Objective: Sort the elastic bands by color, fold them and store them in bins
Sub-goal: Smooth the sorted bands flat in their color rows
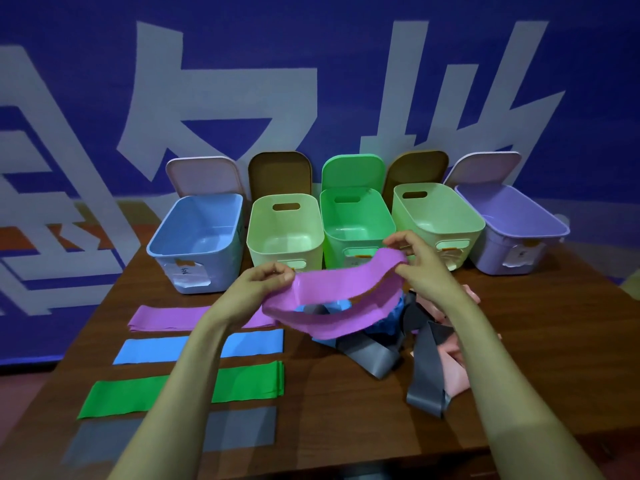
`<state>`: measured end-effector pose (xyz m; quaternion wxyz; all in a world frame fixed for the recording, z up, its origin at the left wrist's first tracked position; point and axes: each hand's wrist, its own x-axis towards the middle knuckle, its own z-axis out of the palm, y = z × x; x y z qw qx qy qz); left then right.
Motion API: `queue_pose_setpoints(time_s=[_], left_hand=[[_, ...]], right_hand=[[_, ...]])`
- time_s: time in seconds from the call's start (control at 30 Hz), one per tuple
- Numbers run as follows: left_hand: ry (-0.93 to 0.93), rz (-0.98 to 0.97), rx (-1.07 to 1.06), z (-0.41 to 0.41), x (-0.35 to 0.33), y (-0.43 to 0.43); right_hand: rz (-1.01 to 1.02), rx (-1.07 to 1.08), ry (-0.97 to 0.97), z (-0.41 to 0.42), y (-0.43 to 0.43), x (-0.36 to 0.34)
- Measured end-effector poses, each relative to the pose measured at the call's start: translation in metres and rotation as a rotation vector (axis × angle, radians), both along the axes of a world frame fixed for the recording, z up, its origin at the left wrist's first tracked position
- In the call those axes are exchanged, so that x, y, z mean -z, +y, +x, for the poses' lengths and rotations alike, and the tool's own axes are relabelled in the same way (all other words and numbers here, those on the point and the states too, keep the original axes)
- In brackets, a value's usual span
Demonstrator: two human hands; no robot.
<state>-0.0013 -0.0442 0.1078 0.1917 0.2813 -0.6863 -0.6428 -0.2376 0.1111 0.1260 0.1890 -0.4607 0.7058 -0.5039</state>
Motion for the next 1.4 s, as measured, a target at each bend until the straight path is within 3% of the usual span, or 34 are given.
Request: queue_pose_setpoints(time_s=[0.17, 0.2, 0.37, 0.5, 0.6, 0.73, 0.83, 0.97, 1.13, 1.23, 1.4], left_hand=[[0.193, -0.088, -0.122, -0.018, -0.013, 0.017], [0.206, -0.125, -0.090, -0.023, -0.015, 0.022], [-0.043, -0.585, 0.012, -0.049, -0.014, 0.038], [0.018, -0.750, -0.076, -0.056, -0.020, 0.049], [0.060, -0.841, -0.142, -0.056, -0.021, 0.049], [0.104, -0.729, -0.231, -0.055, -0.019, 0.049], [0.114, -0.600, -0.145, -0.054, -0.023, 0.050], [0.181, -0.263, -0.034, -0.054, -0.036, 0.059], [0.202, -0.384, -0.089, -0.058, -0.044, 0.053], [0.286, -0.298, -0.071, -0.064, -0.056, 0.056], [0.420, -0.152, -0.288, -0.070, -0.071, 0.049]], right_hand=[[0.596, -0.174, 0.403, -0.007, 0.001, 0.017], [0.630, -0.220, 0.423, -0.002, 0.001, 0.017], [0.189, -0.299, -0.082, 0.030, -0.003, 0.006], [0.179, -0.392, -0.107, 0.035, -0.001, 0.002], [0.161, -0.307, -0.081, 0.034, 0.000, 0.003], [0.075, -0.161, 0.018, 0.029, -0.002, 0.008], [0.009, -0.117, 0.052, 0.033, 0.001, 0.003], [-0.065, -0.100, 0.093, 0.036, 0.001, -0.007], [-0.124, -0.130, 0.022, 0.037, 0.000, -0.014], [-0.062, -0.189, -0.102, 0.038, -0.002, -0.008], [0.097, -0.150, -0.052, 0.039, -0.007, 0.009]])
